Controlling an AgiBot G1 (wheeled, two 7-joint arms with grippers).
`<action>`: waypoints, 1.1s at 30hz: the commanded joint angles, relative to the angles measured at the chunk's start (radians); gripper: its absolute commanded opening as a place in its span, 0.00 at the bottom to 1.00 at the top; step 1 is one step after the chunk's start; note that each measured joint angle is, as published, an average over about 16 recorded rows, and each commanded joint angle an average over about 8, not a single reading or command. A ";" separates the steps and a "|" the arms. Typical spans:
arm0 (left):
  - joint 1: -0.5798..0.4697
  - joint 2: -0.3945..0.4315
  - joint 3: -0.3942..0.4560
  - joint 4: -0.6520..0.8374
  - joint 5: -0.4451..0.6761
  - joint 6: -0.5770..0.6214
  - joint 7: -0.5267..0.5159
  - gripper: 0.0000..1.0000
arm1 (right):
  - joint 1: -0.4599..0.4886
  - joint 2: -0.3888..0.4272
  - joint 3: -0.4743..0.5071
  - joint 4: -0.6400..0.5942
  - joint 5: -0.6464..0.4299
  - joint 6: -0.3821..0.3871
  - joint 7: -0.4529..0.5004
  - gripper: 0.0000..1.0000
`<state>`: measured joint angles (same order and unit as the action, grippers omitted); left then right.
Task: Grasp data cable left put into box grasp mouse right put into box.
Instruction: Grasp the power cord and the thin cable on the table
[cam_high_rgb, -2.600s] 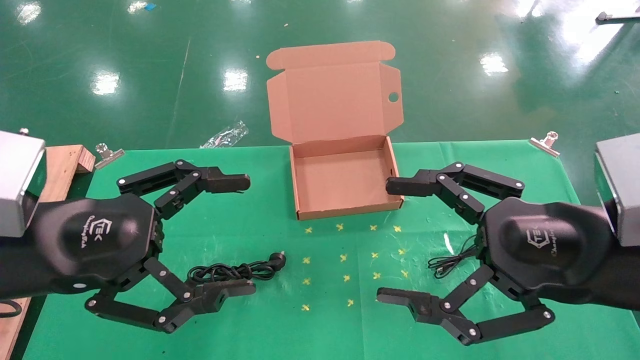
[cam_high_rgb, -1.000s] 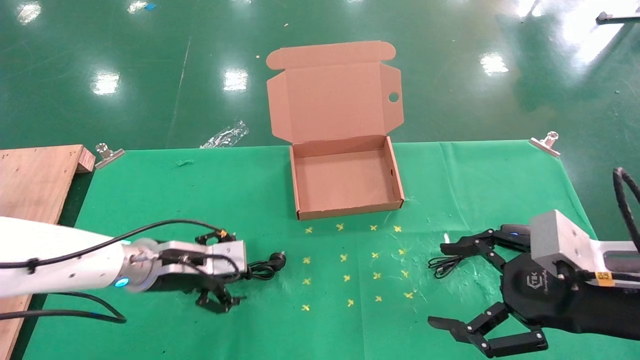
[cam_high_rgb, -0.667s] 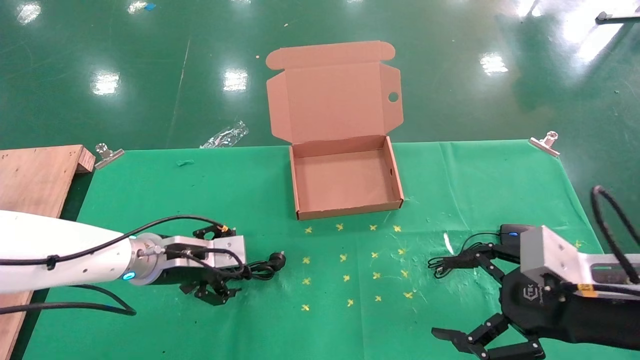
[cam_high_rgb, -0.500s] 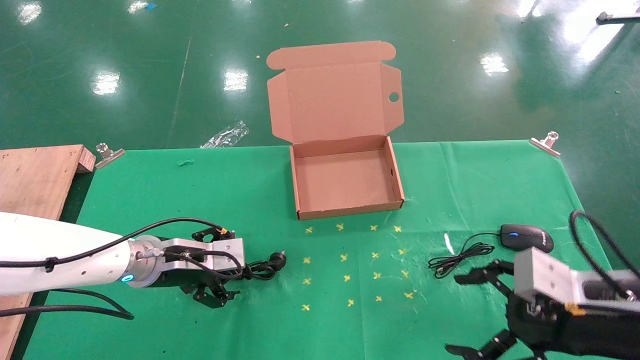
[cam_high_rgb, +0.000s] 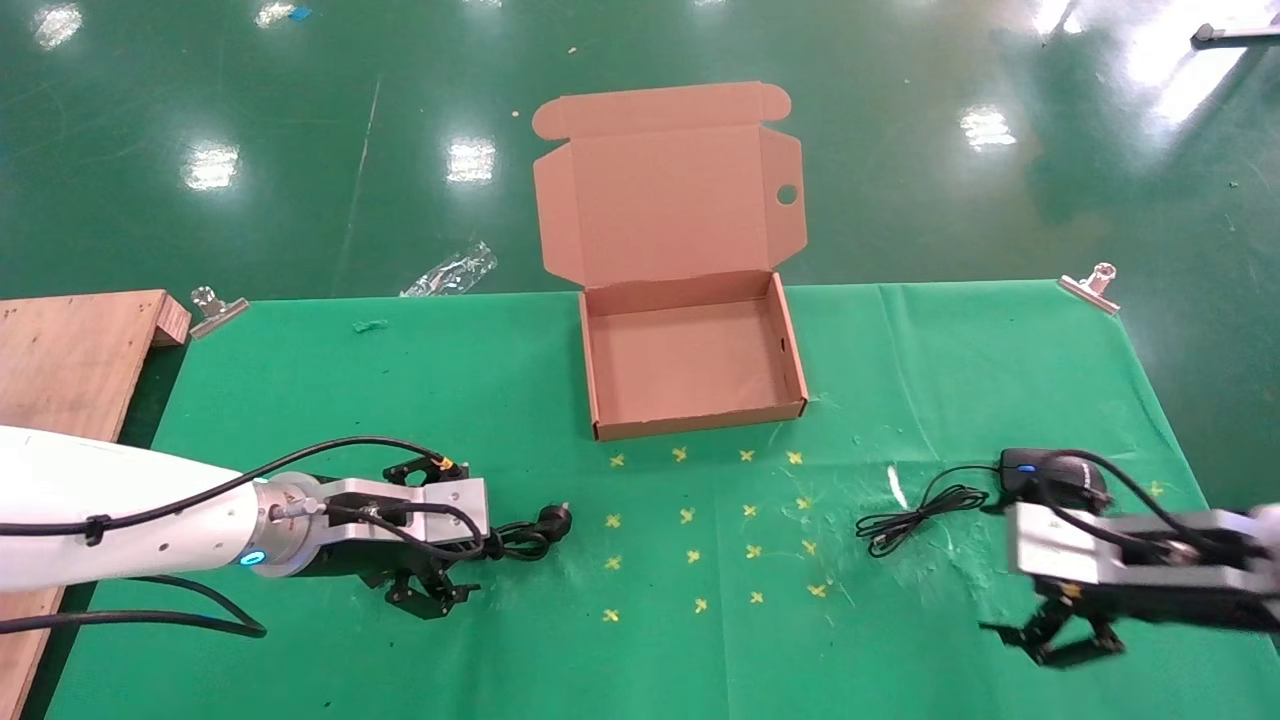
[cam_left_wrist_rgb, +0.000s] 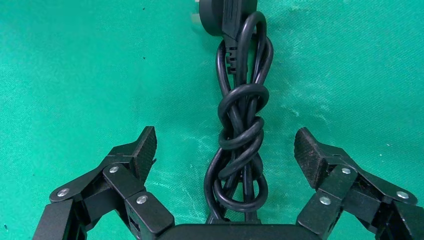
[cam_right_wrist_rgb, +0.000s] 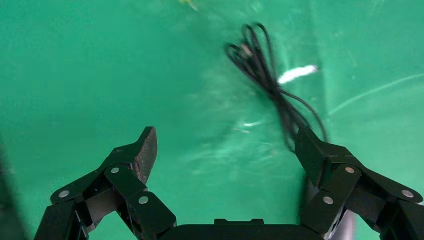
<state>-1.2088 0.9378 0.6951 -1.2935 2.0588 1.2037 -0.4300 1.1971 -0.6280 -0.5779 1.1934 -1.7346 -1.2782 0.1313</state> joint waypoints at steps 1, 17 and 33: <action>0.000 0.000 0.000 0.000 0.000 0.000 0.000 1.00 | 0.027 -0.044 -0.020 -0.043 -0.058 0.016 -0.026 1.00; 0.000 0.000 0.000 0.000 0.000 0.000 0.000 0.68 | 0.210 -0.279 -0.062 -0.522 -0.145 0.109 -0.247 1.00; 0.000 0.000 0.000 0.000 0.000 0.000 0.000 0.00 | 0.228 -0.297 -0.061 -0.573 -0.146 0.120 -0.261 0.00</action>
<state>-1.2085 0.9377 0.6949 -1.2934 2.0587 1.2035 -0.4299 1.4255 -0.9252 -0.6390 0.6186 -1.8808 -1.1576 -0.1301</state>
